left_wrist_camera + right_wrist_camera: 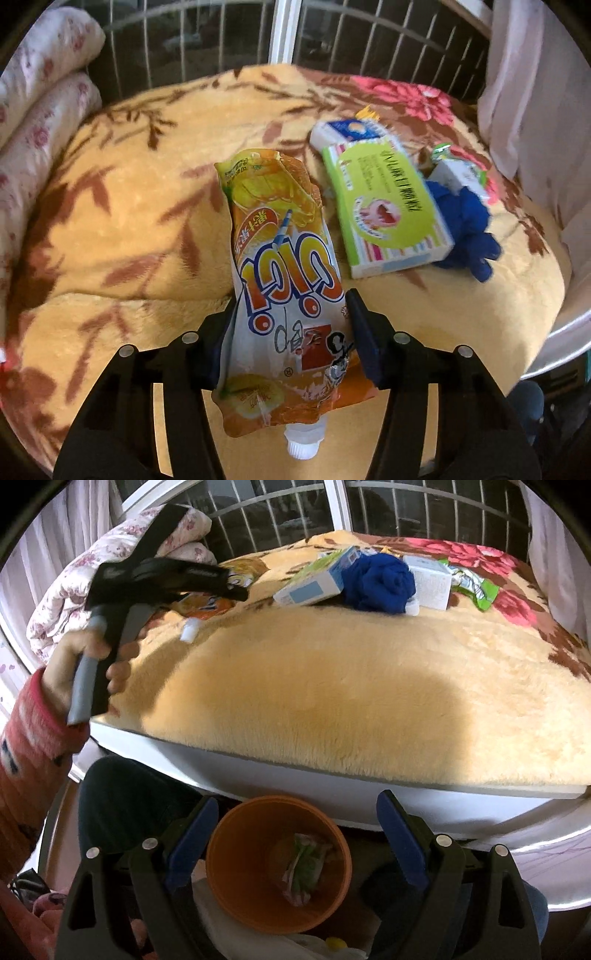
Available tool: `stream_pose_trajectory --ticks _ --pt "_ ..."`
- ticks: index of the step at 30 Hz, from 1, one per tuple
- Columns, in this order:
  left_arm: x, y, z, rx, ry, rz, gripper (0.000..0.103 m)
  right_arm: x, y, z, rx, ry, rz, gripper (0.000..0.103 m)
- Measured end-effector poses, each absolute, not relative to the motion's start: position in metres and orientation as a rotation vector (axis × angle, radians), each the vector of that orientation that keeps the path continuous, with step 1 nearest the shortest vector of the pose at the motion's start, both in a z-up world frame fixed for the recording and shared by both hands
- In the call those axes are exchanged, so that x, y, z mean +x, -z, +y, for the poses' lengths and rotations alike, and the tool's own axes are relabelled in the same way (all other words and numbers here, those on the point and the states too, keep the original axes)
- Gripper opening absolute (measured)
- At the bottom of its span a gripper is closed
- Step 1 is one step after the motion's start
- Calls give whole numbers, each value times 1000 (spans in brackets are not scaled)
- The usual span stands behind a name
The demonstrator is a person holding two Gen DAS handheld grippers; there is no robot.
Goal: Collect trash
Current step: 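Grasp the orange drink pouch with the left gripper while the right gripper grasps the blue cloth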
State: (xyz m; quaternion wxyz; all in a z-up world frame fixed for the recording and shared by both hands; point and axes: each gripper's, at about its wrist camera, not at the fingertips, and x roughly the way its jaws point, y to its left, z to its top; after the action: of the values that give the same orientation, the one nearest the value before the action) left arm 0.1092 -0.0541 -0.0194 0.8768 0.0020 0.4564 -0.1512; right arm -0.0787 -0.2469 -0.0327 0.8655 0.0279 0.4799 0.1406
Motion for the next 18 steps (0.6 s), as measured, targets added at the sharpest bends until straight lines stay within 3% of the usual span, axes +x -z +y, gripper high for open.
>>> stream_pose_trajectory --ticks 5,13,18 --pt "79 -1 -44 18 278 890 54 -66 10 -253 42 -269 933 86" --pt "42 -9 -33 13 277 856 54 20 -20 -281 68 -150 793 86" --pt "30 -5 -30 -15 295 865 54 89 -15 -290 43 -83 838 86"
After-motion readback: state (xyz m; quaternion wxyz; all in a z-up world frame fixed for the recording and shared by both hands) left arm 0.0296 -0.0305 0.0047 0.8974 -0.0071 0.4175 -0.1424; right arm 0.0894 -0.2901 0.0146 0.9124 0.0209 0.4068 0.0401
